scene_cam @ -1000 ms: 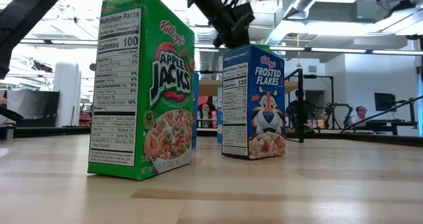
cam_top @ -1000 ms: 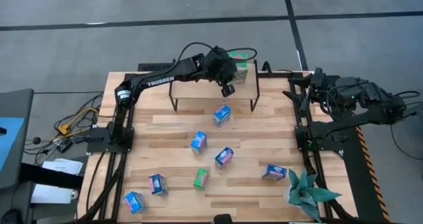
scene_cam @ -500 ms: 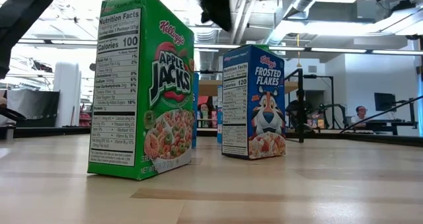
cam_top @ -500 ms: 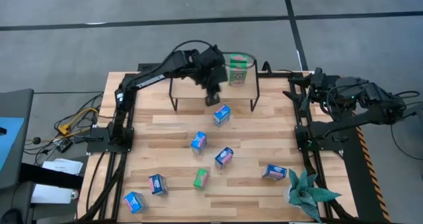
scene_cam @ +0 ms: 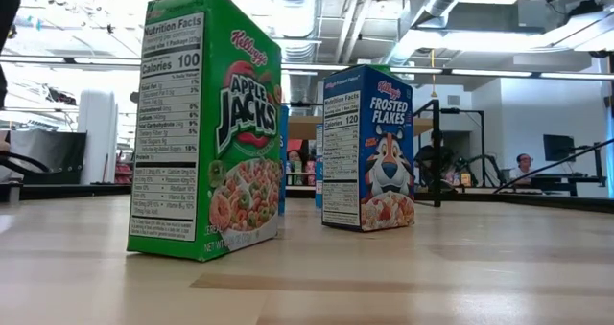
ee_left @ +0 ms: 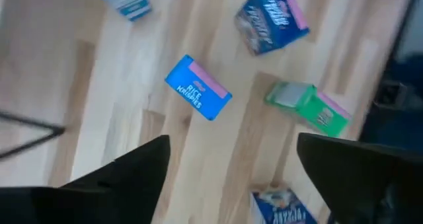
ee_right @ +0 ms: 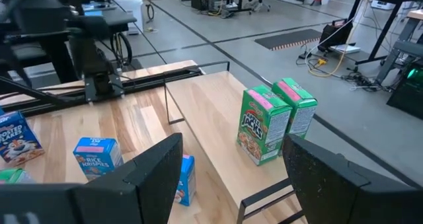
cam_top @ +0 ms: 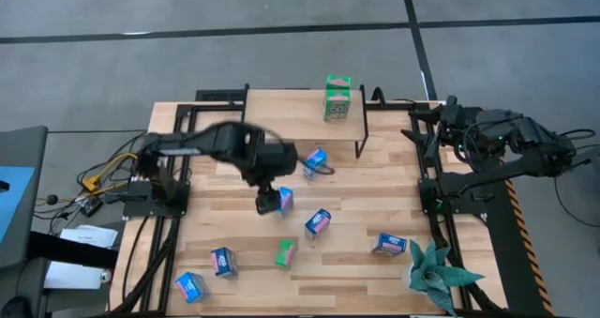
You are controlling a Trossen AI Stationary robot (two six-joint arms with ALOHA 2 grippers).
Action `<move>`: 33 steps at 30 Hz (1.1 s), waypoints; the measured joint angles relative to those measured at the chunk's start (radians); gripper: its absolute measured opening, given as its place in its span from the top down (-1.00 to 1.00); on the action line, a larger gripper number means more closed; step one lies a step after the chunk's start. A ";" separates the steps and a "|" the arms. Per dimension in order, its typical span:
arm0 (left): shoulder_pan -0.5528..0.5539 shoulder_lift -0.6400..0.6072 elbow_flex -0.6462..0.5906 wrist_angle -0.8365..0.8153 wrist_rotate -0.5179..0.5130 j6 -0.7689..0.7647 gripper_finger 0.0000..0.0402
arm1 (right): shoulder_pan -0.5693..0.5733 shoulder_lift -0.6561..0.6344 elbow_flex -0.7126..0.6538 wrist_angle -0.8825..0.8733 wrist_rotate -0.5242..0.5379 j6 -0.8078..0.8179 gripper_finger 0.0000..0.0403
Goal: Stack cereal on shelf
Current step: Put the green cereal box aligned with the other green cereal boxes on the shelf
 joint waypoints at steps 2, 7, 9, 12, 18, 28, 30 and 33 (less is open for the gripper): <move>-0.053 0.006 -0.004 -0.003 -0.069 -0.111 -0.69 | 0.000 0.000 0.000 0.001 0.000 0.000 -0.42; -0.157 0.006 -0.056 -0.002 -0.182 -0.433 -0.73 | 0.000 0.000 0.000 0.000 -0.004 0.000 -0.42; -0.195 0.006 -0.085 0.014 -0.204 -0.547 -0.73 | 0.000 0.000 0.000 0.001 -0.005 0.000 -0.42; -0.251 0.008 -0.151 0.078 -0.217 -0.683 -0.73 | 0.000 0.000 0.000 0.000 -0.009 -0.003 -0.42; -0.327 0.008 -0.292 0.249 -0.240 -0.875 -0.73 | 0.000 0.000 0.000 0.000 -0.010 -0.042 -0.42; -0.358 0.008 -0.477 0.553 -0.268 -0.967 -0.73 | 0.000 0.000 0.000 -0.045 -0.010 -0.039 -0.42; -0.366 0.008 -0.510 0.604 -0.268 -0.992 -0.73 | 0.000 0.000 0.000 -0.054 -0.010 -0.022 -0.42; -0.381 0.008 -0.554 0.625 -0.273 -1.025 -0.73 | 0.000 0.000 0.000 -0.056 -0.010 -0.019 -0.42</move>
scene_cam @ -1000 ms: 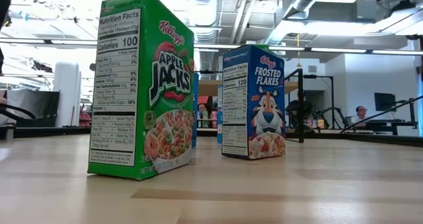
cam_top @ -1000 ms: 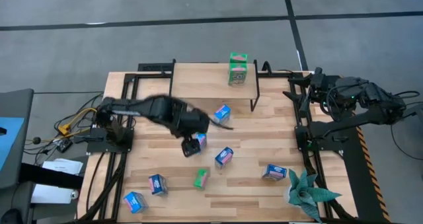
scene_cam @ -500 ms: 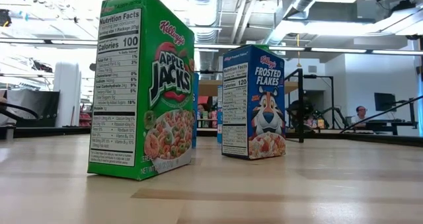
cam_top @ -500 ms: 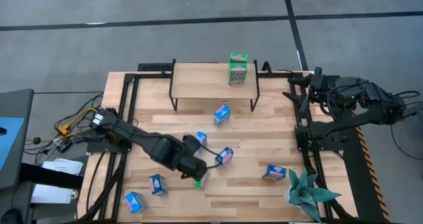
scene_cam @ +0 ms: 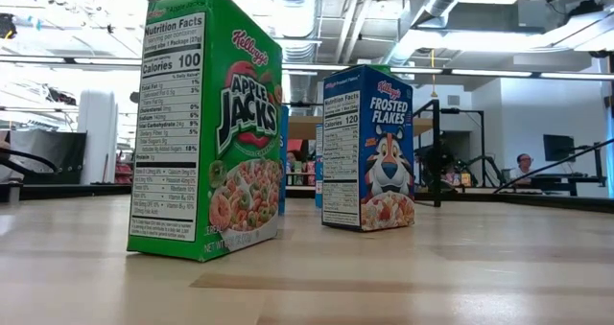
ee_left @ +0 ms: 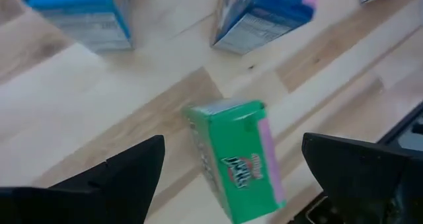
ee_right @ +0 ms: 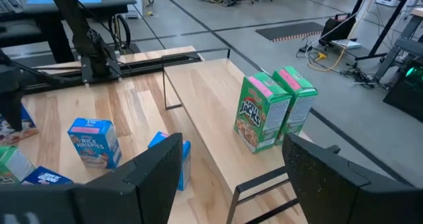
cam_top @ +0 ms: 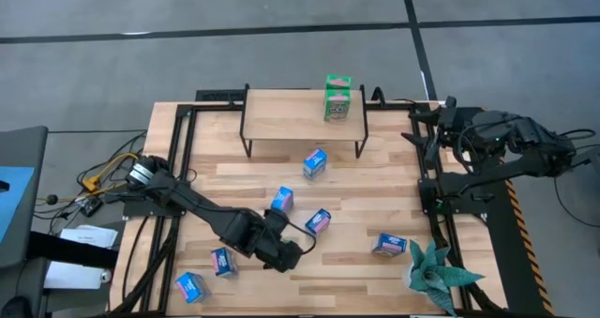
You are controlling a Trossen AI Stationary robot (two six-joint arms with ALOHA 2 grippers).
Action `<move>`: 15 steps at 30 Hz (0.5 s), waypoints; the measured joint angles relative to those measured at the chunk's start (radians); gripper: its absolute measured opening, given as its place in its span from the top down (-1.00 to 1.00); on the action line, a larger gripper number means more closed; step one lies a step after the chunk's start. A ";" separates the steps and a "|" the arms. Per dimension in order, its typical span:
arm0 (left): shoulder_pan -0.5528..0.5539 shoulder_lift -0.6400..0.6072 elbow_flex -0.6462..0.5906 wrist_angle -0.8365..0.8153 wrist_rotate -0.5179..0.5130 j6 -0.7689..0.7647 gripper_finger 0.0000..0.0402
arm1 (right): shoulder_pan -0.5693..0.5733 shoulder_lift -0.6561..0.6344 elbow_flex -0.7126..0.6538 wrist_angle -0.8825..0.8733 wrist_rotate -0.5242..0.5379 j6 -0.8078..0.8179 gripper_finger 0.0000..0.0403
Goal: Stack cereal on shelf
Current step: Put the green cereal box aligned with the other green cereal boxes on the shelf
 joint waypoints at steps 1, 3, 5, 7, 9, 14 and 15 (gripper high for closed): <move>-0.005 0.000 -0.008 -0.003 -0.009 -0.017 -0.73 | 0.000 0.000 0.000 -0.001 0.000 0.000 -0.42; -0.018 0.008 -0.010 -0.032 -0.034 -0.053 -0.73 | 0.000 0.000 0.000 -0.004 -0.003 0.000 -0.42; -0.035 0.024 -0.010 -0.024 -0.062 -0.087 -0.73 | 0.000 0.000 0.000 -0.004 -0.015 0.000 -0.42; -0.047 0.043 -0.010 0.014 -0.072 -0.103 -0.73 | 0.000 0.000 0.000 -0.004 -0.020 0.001 -0.42; -0.060 0.060 -0.009 0.054 -0.073 -0.112 -0.73 | 0.000 0.001 0.000 -0.005 -0.021 0.001 -0.42; -0.068 0.102 -0.004 0.080 -0.046 -0.123 -0.73 | 0.000 0.001 0.000 -0.028 -0.020 0.004 -0.42; -0.068 0.107 -0.002 0.078 -0.046 -0.131 -0.73 | 0.000 0.001 0.000 -0.033 -0.021 0.004 -0.42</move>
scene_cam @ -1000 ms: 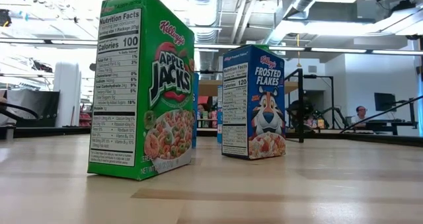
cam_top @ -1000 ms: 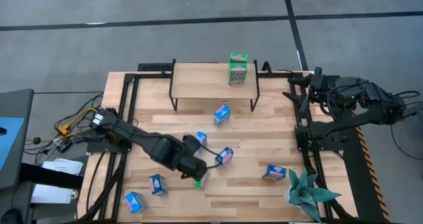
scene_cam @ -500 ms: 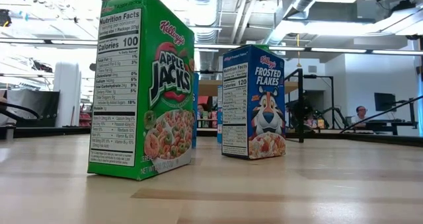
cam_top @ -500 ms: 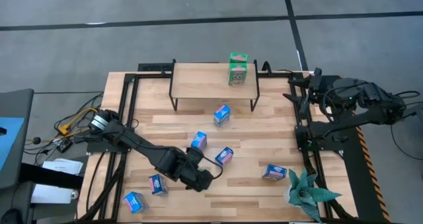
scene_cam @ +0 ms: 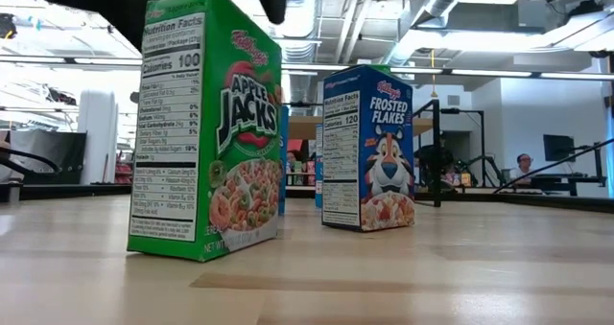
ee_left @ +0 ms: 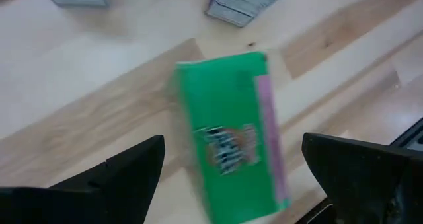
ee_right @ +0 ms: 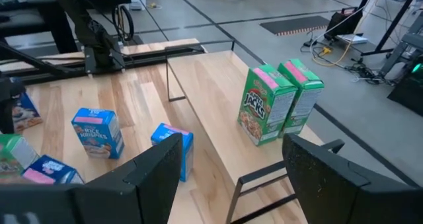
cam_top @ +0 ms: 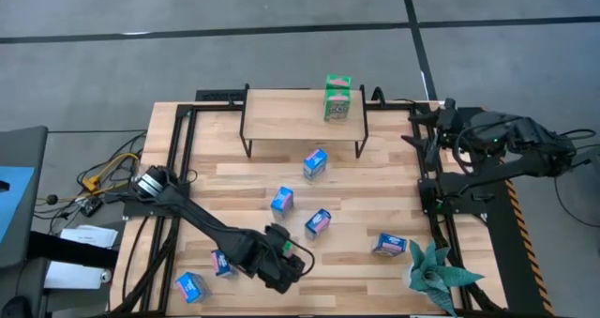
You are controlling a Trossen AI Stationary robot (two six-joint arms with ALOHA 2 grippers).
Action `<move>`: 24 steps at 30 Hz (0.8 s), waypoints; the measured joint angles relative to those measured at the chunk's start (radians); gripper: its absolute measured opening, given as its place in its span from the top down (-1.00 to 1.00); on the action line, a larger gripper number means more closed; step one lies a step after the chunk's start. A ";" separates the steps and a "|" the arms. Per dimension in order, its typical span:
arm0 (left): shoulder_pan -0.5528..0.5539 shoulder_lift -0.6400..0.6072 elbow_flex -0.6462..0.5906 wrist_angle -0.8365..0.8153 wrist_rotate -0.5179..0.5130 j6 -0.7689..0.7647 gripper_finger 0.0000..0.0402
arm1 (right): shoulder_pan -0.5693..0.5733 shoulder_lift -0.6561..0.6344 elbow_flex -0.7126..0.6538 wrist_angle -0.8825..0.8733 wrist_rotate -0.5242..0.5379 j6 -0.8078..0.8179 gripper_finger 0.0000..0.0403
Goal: Stack cereal on shelf
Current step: Put the green cereal box aligned with the other green cereal boxes on the shelf
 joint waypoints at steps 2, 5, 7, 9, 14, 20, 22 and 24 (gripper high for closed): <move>0.000 0.009 0.000 -0.015 0.015 -0.012 -0.73 | 0.000 0.000 0.000 -0.006 0.000 0.000 -0.42; -0.001 0.024 0.001 -0.026 0.063 -0.043 -0.70 | 0.000 0.000 0.000 -0.018 -0.001 0.006 -0.42; -0.003 0.041 0.000 -0.031 0.104 -0.049 -0.68 | 0.000 0.000 0.000 -0.017 0.000 0.008 -0.42; -0.004 0.055 -0.003 -0.029 0.123 -0.058 -0.66 | 0.000 0.000 0.000 -0.015 0.000 0.007 -0.42; -0.002 0.069 -0.003 0.013 0.159 -0.057 -0.62 | 0.000 0.000 0.000 -0.015 0.000 0.008 -0.42; -0.004 0.070 -0.002 0.015 0.155 -0.052 -0.36 | 0.000 0.000 0.000 -0.014 0.000 0.007 -0.42; -0.004 0.070 -0.002 0.012 0.153 -0.048 -0.25 | 0.000 0.000 0.000 -0.014 0.000 0.007 -0.42; -0.004 0.070 -0.002 0.010 0.137 -0.047 -0.15 | 0.000 0.000 0.000 -0.014 0.000 0.011 -0.42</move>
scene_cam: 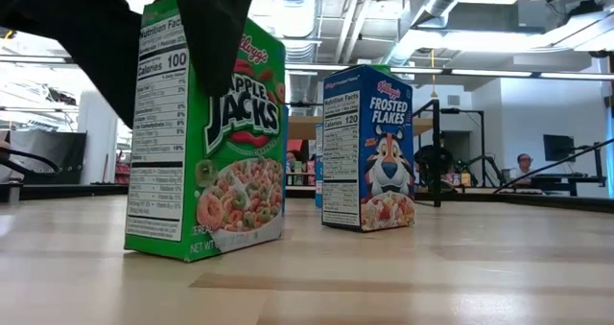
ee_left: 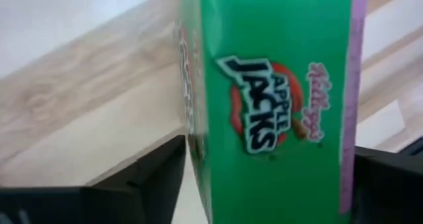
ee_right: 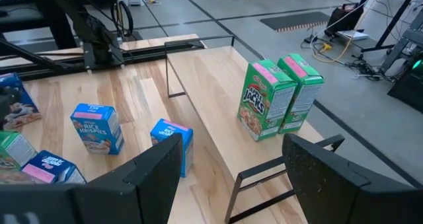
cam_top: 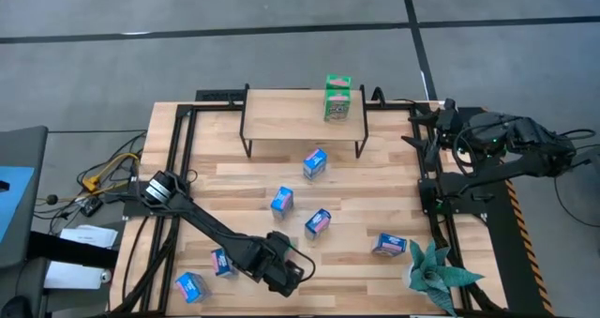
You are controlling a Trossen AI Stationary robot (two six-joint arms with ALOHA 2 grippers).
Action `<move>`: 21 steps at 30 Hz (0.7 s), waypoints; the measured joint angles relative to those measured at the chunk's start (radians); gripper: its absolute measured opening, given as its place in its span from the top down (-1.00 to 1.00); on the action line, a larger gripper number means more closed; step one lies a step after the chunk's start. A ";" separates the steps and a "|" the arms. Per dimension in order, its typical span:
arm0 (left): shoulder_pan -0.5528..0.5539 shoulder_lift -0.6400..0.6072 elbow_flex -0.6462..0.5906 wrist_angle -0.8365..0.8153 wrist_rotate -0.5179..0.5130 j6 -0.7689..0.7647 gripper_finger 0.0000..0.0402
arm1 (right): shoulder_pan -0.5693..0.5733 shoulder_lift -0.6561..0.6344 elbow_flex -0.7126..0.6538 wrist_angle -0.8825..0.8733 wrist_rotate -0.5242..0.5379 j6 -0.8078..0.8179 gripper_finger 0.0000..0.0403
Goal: Stack cereal on shelf
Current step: Put the green cereal box aligned with the other green cereal boxes on the shelf
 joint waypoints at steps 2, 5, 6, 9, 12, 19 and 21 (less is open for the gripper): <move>0.000 0.000 0.000 -0.005 -0.020 0.000 -0.06 | 0.000 0.000 0.000 0.000 0.000 0.004 -0.42; 0.000 0.000 0.000 -0.011 -0.029 0.009 0.05 | 0.000 0.000 0.000 0.000 0.000 0.004 -0.42; 0.001 0.000 0.000 -0.011 -0.029 0.017 0.08 | 0.000 0.000 0.000 0.000 0.000 0.004 -0.42; 0.001 0.000 0.000 -0.011 -0.022 0.035 0.14 | 0.000 0.000 0.000 0.000 0.000 0.004 -0.42; 0.002 -0.001 0.000 -0.010 0.013 0.052 0.15 | 0.000 0.000 0.000 0.000 0.000 0.004 -0.42; 0.008 -0.002 0.058 -0.051 0.075 0.130 0.15 | 0.000 0.000 0.000 0.000 0.001 0.004 -0.42; 0.019 -0.002 0.087 -0.072 0.076 0.173 0.15 | 0.000 0.000 0.000 0.000 0.001 0.004 -0.42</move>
